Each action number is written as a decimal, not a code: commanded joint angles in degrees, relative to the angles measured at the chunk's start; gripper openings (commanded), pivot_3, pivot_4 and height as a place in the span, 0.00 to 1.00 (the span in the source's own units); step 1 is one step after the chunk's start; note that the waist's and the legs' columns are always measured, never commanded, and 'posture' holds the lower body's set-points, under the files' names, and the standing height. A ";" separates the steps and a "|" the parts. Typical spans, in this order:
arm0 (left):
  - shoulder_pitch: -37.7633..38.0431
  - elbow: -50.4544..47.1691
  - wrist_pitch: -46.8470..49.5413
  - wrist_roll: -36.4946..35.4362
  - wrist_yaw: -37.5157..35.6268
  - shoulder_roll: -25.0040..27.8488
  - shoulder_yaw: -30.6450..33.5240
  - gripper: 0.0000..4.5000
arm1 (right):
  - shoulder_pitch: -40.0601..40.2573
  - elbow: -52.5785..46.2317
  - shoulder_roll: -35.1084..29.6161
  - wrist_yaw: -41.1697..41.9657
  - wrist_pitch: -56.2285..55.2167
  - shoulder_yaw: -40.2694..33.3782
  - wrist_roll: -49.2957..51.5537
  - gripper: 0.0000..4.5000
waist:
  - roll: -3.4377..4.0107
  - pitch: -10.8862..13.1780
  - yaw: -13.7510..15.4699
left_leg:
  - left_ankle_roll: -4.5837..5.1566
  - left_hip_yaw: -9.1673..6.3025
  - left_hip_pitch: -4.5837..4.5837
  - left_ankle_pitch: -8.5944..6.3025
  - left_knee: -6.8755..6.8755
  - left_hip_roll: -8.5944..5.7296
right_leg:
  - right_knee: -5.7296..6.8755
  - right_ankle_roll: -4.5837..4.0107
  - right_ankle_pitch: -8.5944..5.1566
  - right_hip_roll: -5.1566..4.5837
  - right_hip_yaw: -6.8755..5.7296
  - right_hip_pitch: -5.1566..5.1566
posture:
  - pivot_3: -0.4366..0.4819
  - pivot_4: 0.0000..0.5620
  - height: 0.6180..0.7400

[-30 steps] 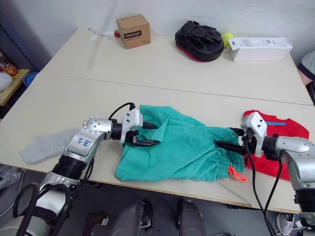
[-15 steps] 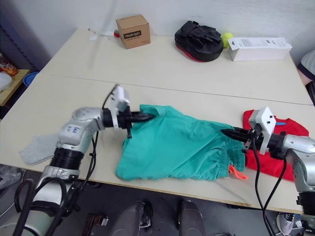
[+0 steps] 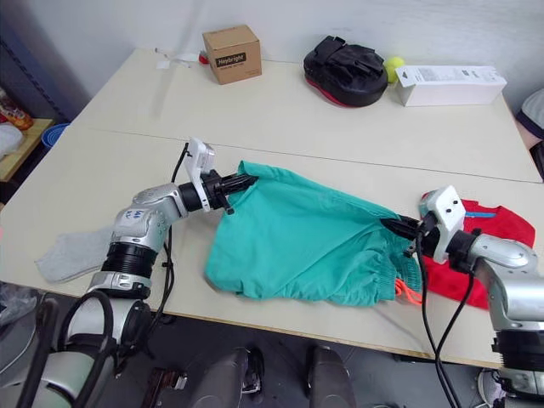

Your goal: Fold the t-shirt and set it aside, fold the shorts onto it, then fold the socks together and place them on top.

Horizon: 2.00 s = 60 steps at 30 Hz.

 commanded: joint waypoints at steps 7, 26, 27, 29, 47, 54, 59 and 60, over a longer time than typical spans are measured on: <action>3.38 -5.88 -18.29 3.25 5.51 4.75 4.46 0.50 | 1.46 -6.12 0.56 1.42 -1.41 -12.63 10.49 0.55 | 0.00 0.00 -0.13 | -0.02 0.03 0.00 0.00 -0.04 0.02 | 0.00 0.00 0.00 0.02 -0.20 -0.04 | 0.48 0.27 1.00; 16.69 -15.61 -17.61 16.27 5.40 -0.62 -14.72 0.00 | 7.26 -2.54 13.51 -8.50 -22.63 6.28 -11.02 0.00 | -0.06 -0.23 -0.24 | 0.00 0.01 0.04 -0.03 -0.05 -0.03 | -0.01 0.01 0.01 -0.03 -0.07 -0.01 | 0.48 0.27 1.00; 17.02 -15.09 -17.03 17.69 7.85 -0.15 -14.29 0.00 | 6.90 -1.26 13.82 -9.74 -22.23 4.57 -9.87 0.00 | -0.06 -0.23 -0.26 | 0.00 0.01 0.05 -0.02 -0.05 -0.01 | 0.01 0.01 0.01 -0.03 -0.08 -0.01 | 0.48 0.27 1.00; 18.06 -14.80 -16.21 18.08 9.97 0.82 -12.84 0.00 | 6.20 2.22 13.88 -11.65 -21.29 0.43 -7.04 0.00 | -0.05 -0.24 -0.20 | -0.01 -0.02 0.08 -0.02 -0.05 0.02 | 0.01 0.01 0.01 -0.03 -0.05 0.02 | 0.48 0.27 1.00; 15.01 -18.26 -28.55 4.14 -9.52 2.92 -8.61 0.00 | 18.42 -17.69 4.83 -12.72 16.19 -20.01 36.71 0.42 | 0.20 -0.40 0.25 | 0.00 -0.11 0.10 -0.12 -0.15 0.05 | -0.12 0.00 0.01 -0.12 0.13 0.06 | 0.48 0.27 1.00; 11.31 -11.81 -32.31 5.67 -15.71 1.19 -11.87 0.00 | 37.81 -24.00 -0.76 -42.00 33.52 -24.98 79.64 1.00 | 0.20 -0.42 0.85 | 0.49 -0.13 0.06 -0.48 -0.18 0.05 | -0.35 -0.02 0.00 -0.17 0.16 0.10 | 0.48 0.27 1.00; 8.06 -6.07 -34.73 7.03 -15.79 -1.95 -13.20 0.00 | 44.48 -27.35 2.60 -55.67 29.82 -22.83 88.47 1.00 | 0.19 -0.42 0.87 | 0.62 -0.05 0.04 -0.50 -0.17 0.05 | -0.38 0.02 0.02 -0.14 0.18 0.11 | 0.48 0.27 1.00; 7.39 -4.72 -35.23 7.53 -15.66 -2.58 -13.44 0.00 | 45.07 -27.83 3.28 -58.32 29.03 -22.06 88.47 1.00 | 0.18 -0.42 0.98 | 0.63 -0.04 0.04 -0.50 -0.17 0.05 | -0.39 0.03 0.02 -0.13 0.18 0.11 | 0.48 0.27 1.00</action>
